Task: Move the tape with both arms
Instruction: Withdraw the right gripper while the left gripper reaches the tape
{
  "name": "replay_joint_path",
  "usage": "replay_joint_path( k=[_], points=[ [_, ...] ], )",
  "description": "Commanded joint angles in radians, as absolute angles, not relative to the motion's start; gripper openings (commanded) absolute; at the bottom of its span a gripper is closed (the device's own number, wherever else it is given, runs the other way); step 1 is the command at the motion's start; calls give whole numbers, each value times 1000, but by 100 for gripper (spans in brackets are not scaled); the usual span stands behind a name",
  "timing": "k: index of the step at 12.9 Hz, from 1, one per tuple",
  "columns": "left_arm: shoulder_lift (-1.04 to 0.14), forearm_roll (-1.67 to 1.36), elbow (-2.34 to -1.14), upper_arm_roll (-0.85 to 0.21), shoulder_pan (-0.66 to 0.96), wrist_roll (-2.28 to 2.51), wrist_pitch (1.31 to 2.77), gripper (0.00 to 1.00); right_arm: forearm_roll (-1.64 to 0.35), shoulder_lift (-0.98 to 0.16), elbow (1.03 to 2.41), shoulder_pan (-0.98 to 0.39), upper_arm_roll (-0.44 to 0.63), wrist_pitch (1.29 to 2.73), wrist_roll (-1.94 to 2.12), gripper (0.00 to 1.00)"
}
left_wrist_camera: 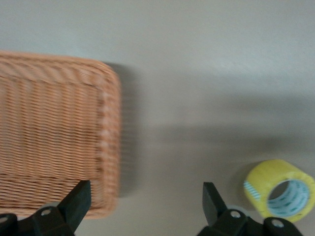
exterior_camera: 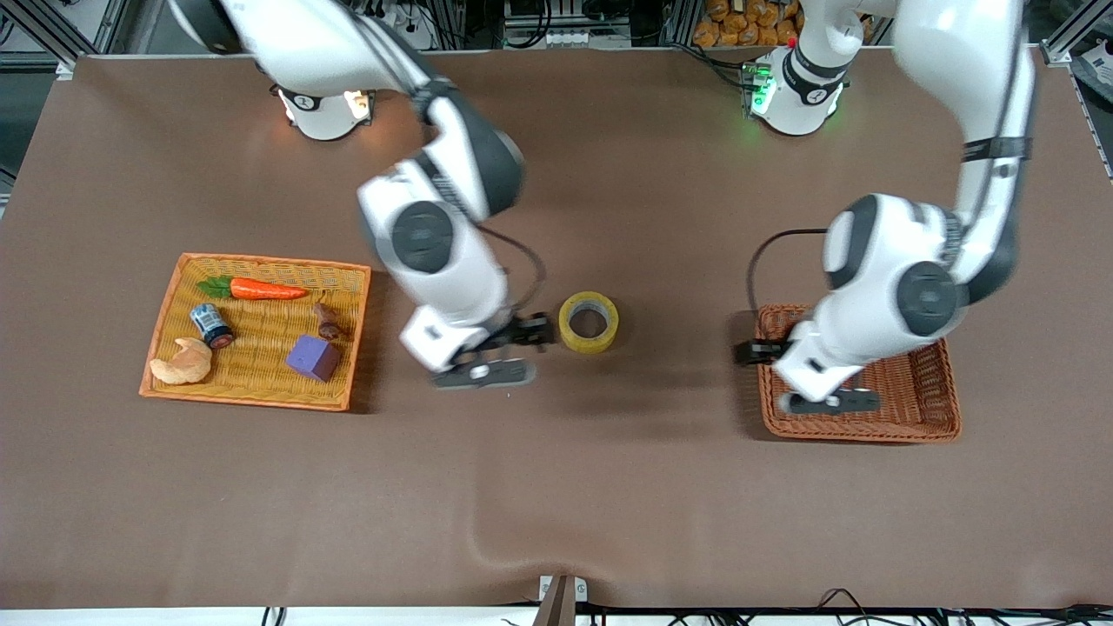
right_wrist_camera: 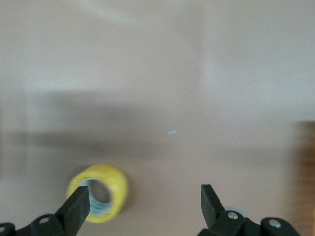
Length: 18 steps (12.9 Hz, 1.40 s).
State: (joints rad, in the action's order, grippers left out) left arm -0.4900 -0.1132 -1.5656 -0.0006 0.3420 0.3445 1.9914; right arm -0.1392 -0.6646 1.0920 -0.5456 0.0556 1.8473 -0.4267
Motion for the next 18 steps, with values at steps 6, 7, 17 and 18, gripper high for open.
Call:
replay_joint_path(
  k=[6, 7, 17, 18],
  points=[
    [-685, -23, -1461, 11, 618, 724, 2032, 100, -25, -220, 1488, -329, 101, 1759, -279, 100],
    [-718, -23, -1424, 11, 650, 753, 2064, 100, -25, -184, 1512, -284, 95, 1758, -240, 100],
    [-778, 6, -1442, 9, 727, 788, 2062, 100, -9, 9, 1612, 56, -38, 1636, -39, 100],
    [-782, 12, -1442, 9, 727, 787, 2060, 100, -20, 18, 1600, 73, -38, 1590, -35, 100]
  ],
)
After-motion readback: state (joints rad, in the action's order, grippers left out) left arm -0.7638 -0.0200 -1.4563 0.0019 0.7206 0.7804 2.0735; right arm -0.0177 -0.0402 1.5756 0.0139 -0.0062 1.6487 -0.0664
